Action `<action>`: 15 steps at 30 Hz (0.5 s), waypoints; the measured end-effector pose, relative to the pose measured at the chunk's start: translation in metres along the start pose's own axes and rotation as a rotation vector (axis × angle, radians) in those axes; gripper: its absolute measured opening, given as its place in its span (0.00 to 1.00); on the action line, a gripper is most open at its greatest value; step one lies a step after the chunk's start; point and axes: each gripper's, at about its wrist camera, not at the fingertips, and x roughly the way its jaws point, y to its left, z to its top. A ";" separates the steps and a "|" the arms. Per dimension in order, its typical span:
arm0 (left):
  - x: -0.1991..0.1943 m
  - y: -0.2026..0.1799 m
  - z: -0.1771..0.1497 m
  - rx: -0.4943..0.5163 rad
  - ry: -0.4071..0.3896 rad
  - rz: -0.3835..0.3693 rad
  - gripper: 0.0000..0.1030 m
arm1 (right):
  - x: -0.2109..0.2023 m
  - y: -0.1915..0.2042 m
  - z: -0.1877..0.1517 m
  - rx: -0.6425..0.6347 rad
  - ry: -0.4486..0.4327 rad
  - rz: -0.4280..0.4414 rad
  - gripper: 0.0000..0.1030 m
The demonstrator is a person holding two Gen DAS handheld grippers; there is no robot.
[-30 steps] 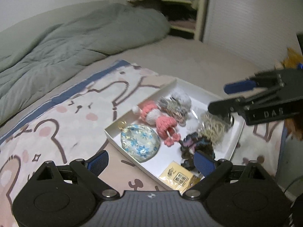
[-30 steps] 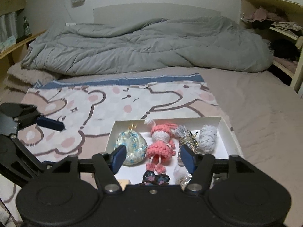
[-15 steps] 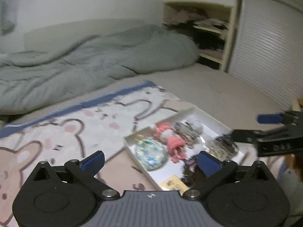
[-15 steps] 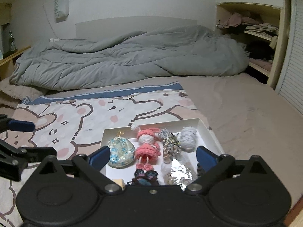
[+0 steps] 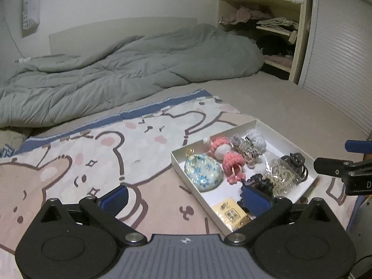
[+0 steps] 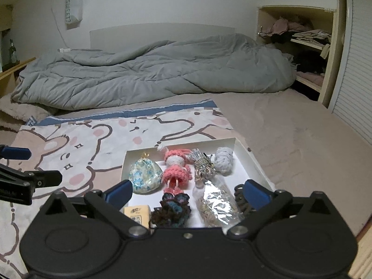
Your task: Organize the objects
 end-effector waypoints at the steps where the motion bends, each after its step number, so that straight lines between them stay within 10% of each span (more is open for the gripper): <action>1: -0.001 0.000 -0.001 0.001 0.002 0.004 1.00 | -0.001 0.001 -0.001 0.001 -0.001 -0.001 1.00; 15: -0.001 -0.009 -0.007 0.001 0.055 0.030 1.00 | -0.005 0.006 -0.016 0.026 0.037 -0.034 1.00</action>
